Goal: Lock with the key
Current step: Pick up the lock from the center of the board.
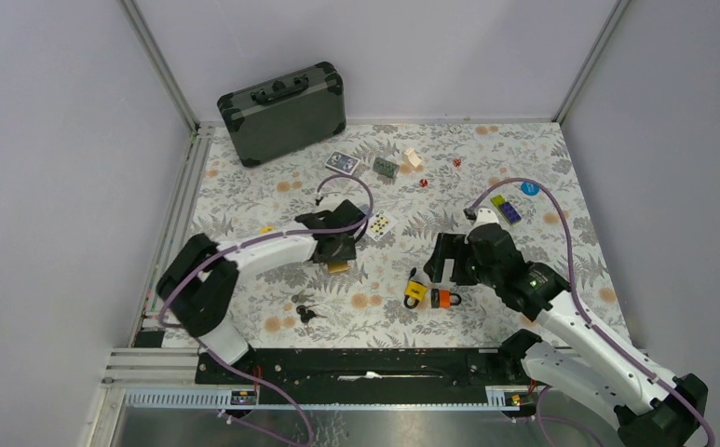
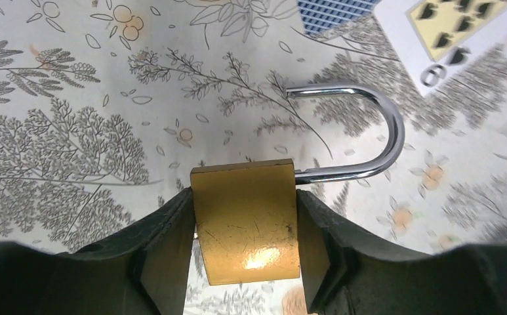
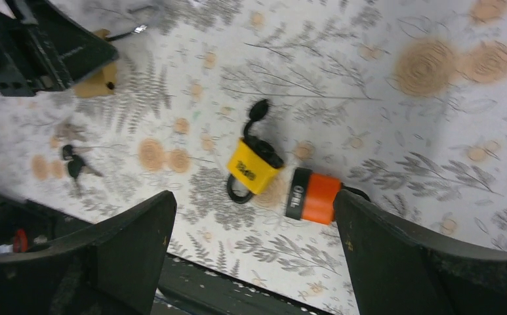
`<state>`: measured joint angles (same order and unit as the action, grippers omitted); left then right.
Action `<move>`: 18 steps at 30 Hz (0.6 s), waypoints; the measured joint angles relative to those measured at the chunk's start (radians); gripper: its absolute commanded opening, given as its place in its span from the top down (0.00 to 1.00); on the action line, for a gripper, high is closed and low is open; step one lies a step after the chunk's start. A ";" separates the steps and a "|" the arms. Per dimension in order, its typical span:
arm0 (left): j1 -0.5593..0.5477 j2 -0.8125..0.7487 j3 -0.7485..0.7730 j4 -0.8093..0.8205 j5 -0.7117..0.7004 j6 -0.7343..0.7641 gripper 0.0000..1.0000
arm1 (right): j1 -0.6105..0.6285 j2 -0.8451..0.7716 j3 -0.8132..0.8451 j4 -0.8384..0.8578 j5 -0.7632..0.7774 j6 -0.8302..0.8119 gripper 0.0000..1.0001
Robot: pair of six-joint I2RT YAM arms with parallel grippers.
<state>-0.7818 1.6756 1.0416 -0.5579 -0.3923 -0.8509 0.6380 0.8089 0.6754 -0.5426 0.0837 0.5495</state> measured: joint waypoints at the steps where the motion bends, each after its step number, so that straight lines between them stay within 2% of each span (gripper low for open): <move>1: 0.000 -0.032 -0.013 0.000 0.009 0.012 1.00 | 0.000 -0.014 0.000 0.018 -0.016 -0.003 0.05; 11: 0.001 -0.411 -0.182 0.028 0.168 0.116 1.00 | -0.002 -0.101 -0.064 0.301 -0.273 -0.068 0.17; 18: 0.001 -0.588 -0.203 0.021 0.356 0.212 1.00 | -0.002 -0.124 -0.150 0.546 -0.488 -0.212 0.16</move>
<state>-0.7811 1.0878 0.8387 -0.5369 -0.0364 -0.6388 0.6365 0.6846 0.5259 0.0036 -0.4042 0.3370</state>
